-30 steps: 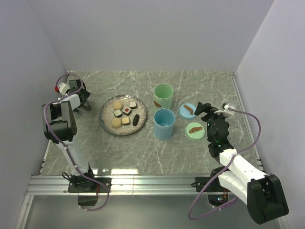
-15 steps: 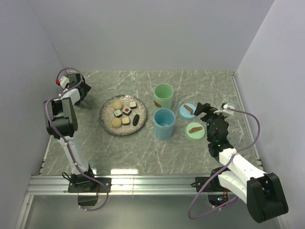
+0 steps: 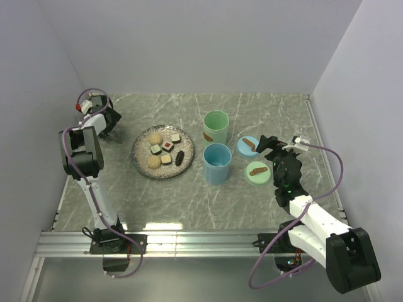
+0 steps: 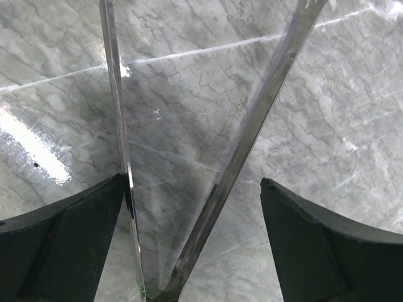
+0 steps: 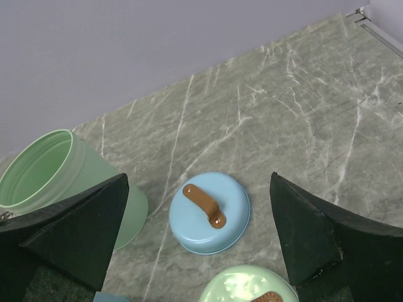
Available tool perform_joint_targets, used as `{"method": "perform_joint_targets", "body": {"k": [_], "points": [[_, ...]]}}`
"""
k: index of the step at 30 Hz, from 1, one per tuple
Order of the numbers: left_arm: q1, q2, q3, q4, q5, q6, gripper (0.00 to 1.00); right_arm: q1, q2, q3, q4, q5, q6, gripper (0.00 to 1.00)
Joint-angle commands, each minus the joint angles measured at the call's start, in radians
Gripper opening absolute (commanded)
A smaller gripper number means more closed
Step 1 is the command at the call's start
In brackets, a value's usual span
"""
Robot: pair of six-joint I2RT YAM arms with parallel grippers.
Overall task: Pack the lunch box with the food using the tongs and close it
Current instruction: Grab the clamp with the left arm
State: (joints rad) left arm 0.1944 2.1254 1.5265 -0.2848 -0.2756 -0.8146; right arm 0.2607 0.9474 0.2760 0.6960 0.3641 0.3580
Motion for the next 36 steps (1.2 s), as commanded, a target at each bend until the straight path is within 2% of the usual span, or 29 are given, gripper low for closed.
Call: {"method": "perform_joint_targets", "body": {"k": [1,4,14,24,30,36], "points": [[0.010,0.048,0.014,-0.060,0.061,0.023,0.96,-0.009,0.001,0.038,0.036,-0.010,-0.010,1.00],[0.011,0.057,0.023,-0.085,0.050,0.034,0.94,-0.008,-0.009,0.034,0.037,-0.013,-0.008,1.00],[0.013,0.108,0.135,-0.267,-0.066,0.072,0.97,-0.009,-0.009,0.037,0.039,-0.028,-0.004,1.00],[0.010,0.137,0.150,-0.309,-0.134,0.078,0.95,-0.008,-0.027,0.029,0.036,-0.031,-0.002,1.00],[0.010,0.153,0.162,-0.321,-0.134,0.097,0.89,-0.008,-0.056,0.019,0.027,-0.034,-0.001,1.00],[0.002,0.127,0.121,-0.289,-0.140,0.101,0.67,-0.008,-0.084,0.003,0.023,-0.033,-0.001,1.00]]}}
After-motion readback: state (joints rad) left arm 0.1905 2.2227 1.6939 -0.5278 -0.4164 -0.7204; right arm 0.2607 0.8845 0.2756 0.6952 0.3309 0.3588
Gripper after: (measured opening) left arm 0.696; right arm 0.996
